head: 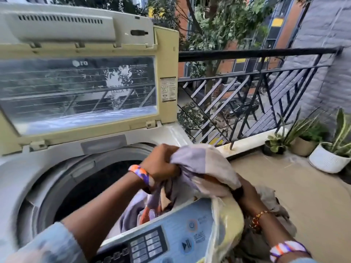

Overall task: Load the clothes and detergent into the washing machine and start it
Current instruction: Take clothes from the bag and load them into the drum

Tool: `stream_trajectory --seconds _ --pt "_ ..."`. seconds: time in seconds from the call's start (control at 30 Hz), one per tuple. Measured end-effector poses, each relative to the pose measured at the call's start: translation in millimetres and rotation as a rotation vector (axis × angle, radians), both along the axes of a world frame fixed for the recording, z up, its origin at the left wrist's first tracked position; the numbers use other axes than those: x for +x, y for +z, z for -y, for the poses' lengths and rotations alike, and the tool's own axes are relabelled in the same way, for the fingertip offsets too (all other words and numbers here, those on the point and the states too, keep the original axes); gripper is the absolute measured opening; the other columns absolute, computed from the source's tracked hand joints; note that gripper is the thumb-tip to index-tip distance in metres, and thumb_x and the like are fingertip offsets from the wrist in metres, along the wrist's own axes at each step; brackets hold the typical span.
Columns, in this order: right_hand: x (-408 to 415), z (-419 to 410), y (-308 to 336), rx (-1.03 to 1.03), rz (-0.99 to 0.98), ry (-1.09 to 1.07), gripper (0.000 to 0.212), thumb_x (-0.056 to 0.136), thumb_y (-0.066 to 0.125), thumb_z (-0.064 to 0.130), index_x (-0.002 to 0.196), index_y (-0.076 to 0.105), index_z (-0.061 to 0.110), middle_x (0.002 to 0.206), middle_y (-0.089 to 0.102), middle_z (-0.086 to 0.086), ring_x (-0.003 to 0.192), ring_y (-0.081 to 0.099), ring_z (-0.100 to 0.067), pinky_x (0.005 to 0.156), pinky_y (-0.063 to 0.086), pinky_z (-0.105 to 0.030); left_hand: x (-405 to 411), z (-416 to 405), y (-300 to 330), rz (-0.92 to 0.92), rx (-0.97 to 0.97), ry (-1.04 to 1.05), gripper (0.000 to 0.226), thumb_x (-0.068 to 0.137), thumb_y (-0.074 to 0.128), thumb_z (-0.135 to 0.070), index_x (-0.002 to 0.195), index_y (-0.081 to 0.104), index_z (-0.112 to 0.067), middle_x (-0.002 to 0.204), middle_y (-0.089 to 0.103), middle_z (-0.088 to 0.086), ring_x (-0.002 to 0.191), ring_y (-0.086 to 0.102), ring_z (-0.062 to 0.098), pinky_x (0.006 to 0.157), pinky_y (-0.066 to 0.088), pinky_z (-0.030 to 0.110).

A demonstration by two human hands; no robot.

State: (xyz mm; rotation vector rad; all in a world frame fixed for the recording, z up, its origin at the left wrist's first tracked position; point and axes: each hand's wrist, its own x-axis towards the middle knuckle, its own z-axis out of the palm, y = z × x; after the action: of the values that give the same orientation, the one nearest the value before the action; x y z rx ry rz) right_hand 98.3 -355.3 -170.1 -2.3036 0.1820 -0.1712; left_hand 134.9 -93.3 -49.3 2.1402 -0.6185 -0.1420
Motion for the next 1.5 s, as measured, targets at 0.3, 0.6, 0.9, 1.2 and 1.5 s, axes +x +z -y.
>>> stream_trajectory --seconds 0.3,0.6,0.9,1.2,1.5 --pt "60 -113 116 1.011 0.384 -0.089 0.019 0.071 0.05 0.03 0.074 0.062 0.015 0.075 0.063 -0.002 0.081 0.057 -0.022 0.081 0.043 -0.036 7 -116 17 0.035 -0.039 0.266 0.052 0.039 0.064 -0.016 0.092 0.062 -0.021 0.086 0.065 -0.002 0.078 0.052 -0.004 0.069 0.049 0.018" --pt "55 -262 126 0.589 0.228 0.376 0.02 0.066 0.037 0.026 0.07 0.055 0.02 0.07 0.062 -0.001 0.067 0.056 -0.012 0.07 0.046 -0.022 -33 -163 25 -0.125 -0.035 0.302 0.173 0.003 0.077 -0.064 0.147 -0.012 -0.027 0.153 0.003 -0.007 0.138 0.011 0.003 0.09 0.043 0.008" --pt "30 -247 128 -0.336 0.058 0.73 0.076 0.072 0.073 0.037 0.137 0.036 0.025 0.141 0.036 -0.01 0.132 0.031 -0.027 0.11 0.027 -0.043 -18 -179 -17 0.094 -0.089 0.553 0.068 0.037 0.061 -0.035 0.1 0.068 -0.013 0.077 0.067 -0.003 0.077 0.056 -0.001 0.072 0.045 0.022" --pt "53 -128 79 -0.646 -0.243 0.222 0.081 0.069 0.076 0.029 0.138 0.034 0.036 0.152 0.017 -0.012 0.135 0.027 -0.037 0.109 0.032 -0.049 8 -187 -21 -0.09 0.264 0.347 0.069 0.055 0.076 -0.005 0.121 0.058 -0.01 0.114 0.066 0.01 0.102 0.055 0.008 0.084 0.042 0.021" --pt "41 -177 110 -0.595 0.329 -0.017 0.041 0.08 0.048 -0.001 0.115 0.06 0.018 0.111 0.057 -0.015 0.103 0.053 -0.037 0.079 0.047 -0.041 -9 -173 -12 -0.253 0.561 0.088 0.102 0.07 0.079 -0.03 0.148 0.013 -0.021 0.149 0.034 0.001 0.135 0.039 0.014 0.099 0.03 0.013"
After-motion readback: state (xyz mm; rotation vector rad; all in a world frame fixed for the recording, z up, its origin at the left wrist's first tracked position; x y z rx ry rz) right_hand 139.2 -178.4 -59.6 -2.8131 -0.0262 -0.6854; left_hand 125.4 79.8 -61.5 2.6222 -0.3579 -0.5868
